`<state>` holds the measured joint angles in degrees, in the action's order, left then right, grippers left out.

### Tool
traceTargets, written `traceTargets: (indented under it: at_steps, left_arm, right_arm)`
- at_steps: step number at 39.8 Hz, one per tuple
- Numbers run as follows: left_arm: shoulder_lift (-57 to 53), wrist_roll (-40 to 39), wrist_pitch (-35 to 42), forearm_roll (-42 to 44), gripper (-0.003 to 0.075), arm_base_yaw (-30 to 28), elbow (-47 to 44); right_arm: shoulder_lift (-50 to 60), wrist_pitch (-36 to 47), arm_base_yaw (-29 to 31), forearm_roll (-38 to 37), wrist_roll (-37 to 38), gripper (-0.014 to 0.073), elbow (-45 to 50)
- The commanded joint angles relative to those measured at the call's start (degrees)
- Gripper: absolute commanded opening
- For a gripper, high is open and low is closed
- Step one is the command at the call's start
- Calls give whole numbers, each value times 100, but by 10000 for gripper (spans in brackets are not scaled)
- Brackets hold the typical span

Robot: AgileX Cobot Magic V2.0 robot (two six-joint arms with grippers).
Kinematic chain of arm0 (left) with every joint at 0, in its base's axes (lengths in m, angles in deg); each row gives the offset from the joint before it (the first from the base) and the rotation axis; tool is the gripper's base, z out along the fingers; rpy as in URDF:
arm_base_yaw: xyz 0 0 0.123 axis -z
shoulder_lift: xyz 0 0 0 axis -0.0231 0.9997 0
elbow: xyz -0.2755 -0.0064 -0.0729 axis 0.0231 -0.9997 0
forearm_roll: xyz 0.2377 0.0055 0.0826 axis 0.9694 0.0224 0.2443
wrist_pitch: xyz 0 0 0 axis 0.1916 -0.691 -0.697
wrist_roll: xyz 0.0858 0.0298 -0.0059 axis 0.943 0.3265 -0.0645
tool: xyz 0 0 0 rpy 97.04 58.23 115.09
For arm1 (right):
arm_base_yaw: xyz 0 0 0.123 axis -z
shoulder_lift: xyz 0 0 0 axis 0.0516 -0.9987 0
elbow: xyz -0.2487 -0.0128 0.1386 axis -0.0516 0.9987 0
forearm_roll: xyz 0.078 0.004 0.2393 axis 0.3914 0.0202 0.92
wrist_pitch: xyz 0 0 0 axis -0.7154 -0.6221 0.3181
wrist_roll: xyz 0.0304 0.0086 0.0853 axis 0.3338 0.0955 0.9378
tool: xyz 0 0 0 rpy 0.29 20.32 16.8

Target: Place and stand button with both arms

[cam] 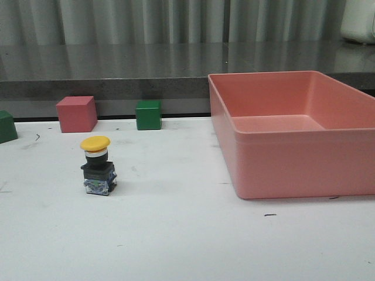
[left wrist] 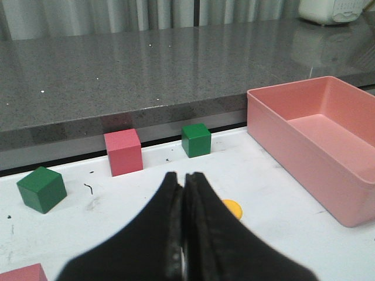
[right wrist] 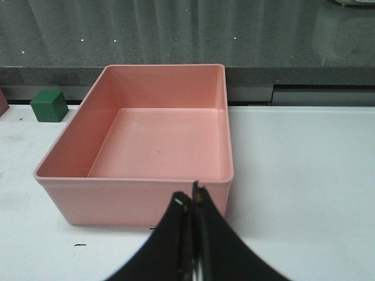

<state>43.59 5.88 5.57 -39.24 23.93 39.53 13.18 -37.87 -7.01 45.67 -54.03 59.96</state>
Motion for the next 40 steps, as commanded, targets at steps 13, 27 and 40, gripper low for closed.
traceTargets:
  at_steps: [13,27,40]
  left_arm:
    - [-1606,-16,511,-785,-20,-1342,-1022]
    - [-2268,-16,1166,-1068,-20,-2880,-2186]
    - [-2268,-16,1450,-989,-20,-2870,-2667]
  right_arm:
    - [-66,480,20,-117,-44,-61,-150]
    - [-72,480,20,-117,-44,-61,-150]
    - [-72,480,20,-117,-44,-61,-150]
